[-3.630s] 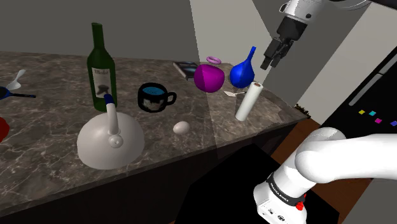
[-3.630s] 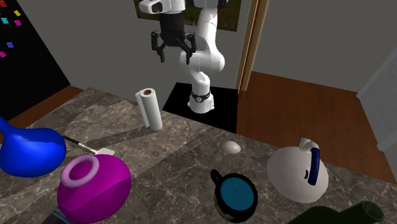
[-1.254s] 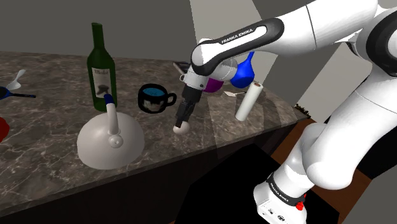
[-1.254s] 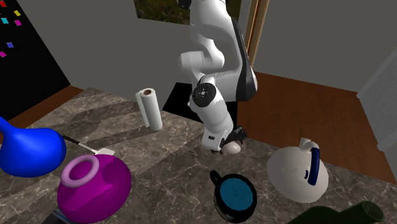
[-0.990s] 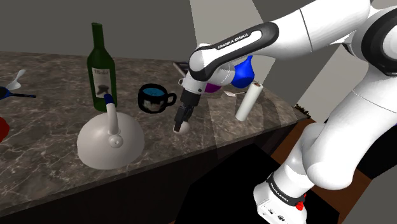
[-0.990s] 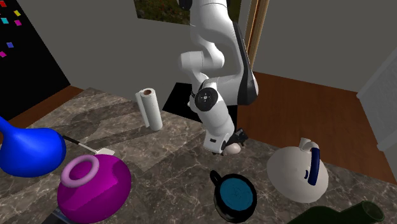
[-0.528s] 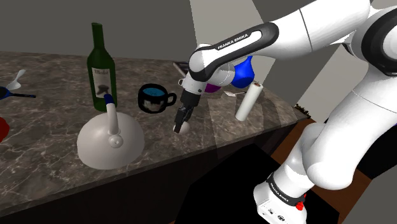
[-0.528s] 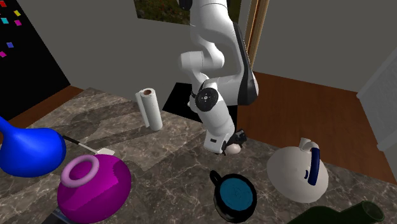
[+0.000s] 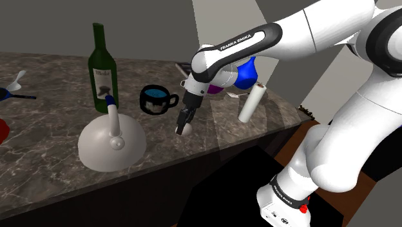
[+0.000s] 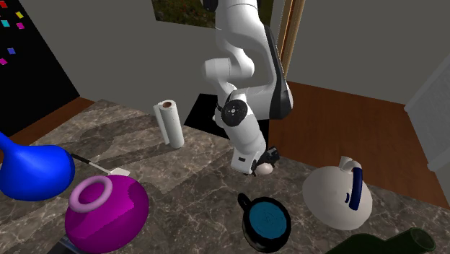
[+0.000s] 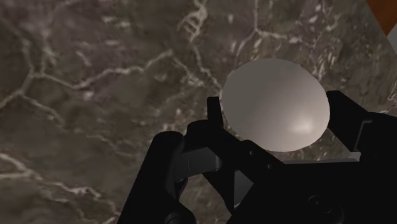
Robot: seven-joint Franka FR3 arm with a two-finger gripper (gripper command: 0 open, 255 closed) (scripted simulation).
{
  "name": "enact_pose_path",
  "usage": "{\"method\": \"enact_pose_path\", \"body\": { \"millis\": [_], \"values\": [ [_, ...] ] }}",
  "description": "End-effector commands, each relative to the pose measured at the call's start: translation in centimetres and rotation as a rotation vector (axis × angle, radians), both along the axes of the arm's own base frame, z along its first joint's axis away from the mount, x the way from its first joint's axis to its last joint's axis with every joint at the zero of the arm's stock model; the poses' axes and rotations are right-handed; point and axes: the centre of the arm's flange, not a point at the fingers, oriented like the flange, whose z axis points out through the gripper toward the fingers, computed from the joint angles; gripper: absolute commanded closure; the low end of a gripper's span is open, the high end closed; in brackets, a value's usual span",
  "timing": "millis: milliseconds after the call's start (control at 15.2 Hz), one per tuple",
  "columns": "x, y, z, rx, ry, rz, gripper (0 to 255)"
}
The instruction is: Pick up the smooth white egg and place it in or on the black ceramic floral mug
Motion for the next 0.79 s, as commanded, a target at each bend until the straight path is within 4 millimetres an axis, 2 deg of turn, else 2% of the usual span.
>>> {"method": "enact_pose_path", "body": {
  "millis": [0,726],
  "values": [
    [0.0,0.0,0.0,0.000,0.000,0.000,255],
    [0.0,0.0,5.8,0.000,0.000,0.000,255]
  ]
}}
